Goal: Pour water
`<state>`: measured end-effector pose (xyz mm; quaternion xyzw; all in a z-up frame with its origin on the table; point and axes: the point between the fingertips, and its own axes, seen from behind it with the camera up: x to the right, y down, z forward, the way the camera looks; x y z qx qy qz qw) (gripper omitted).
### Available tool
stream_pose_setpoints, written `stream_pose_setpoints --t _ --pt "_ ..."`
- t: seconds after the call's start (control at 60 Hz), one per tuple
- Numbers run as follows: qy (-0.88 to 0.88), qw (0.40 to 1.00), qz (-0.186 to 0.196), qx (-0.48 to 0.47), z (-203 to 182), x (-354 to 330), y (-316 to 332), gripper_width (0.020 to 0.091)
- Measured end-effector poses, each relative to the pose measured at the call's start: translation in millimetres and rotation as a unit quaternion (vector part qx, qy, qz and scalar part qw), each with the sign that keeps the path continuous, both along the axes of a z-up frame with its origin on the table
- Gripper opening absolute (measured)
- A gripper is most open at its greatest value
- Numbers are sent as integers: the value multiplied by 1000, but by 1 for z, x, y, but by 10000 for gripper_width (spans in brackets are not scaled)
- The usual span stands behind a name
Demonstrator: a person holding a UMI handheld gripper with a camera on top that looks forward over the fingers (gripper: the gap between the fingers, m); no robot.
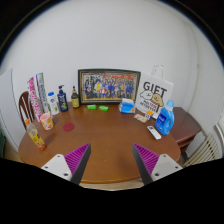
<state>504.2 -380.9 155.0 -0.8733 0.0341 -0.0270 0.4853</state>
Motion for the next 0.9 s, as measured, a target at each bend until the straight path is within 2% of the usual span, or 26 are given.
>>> stream_pose_setpoints --t 0.167,0.3,0.65,0.767,0.9 --pt "-5 1000 13 -7 -10 -20 -1 855" --pt "-1 999 46 -13 -23 -72 3 855" --pt "30 985 168 7 -77 -308 14 858" --pt "51 982 181 28 -92 -378 40 855" --pt "58 983 171 43 -112 -423 83 853"
